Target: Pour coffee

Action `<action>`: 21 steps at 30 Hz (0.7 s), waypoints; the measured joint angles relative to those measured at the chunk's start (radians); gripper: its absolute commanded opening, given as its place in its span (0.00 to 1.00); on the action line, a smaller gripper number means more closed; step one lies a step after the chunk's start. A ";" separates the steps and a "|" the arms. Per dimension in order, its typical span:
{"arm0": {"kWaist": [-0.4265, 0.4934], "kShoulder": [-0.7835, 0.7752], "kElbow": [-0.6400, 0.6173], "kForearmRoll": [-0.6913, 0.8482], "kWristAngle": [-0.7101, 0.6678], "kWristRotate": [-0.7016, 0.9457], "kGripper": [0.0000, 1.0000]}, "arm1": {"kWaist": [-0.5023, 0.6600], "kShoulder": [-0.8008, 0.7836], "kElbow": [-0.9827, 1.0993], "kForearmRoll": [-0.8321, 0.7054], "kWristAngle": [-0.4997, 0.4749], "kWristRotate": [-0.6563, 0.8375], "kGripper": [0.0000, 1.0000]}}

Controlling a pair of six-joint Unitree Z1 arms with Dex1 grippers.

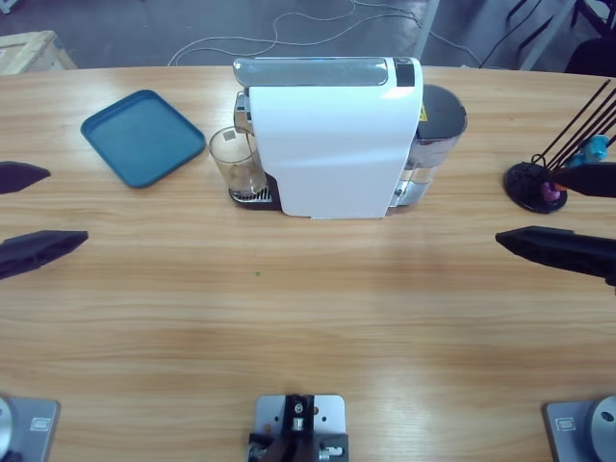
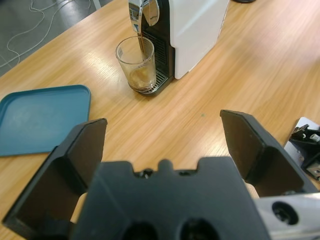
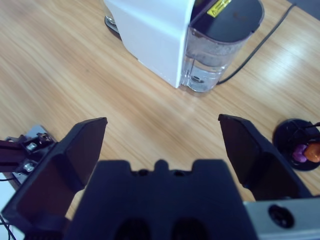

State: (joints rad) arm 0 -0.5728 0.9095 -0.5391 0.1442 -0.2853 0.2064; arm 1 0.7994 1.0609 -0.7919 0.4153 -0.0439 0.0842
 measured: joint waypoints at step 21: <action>-0.003 -0.030 -0.106 0.147 0.038 -0.081 0.98 | -0.037 0.082 -0.114 0.013 0.006 -0.083 1.00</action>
State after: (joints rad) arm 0 -0.5762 0.8795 -0.6453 0.2914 -0.2476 0.1249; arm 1 0.7626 1.1425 -0.9054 0.4286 -0.0378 0.0010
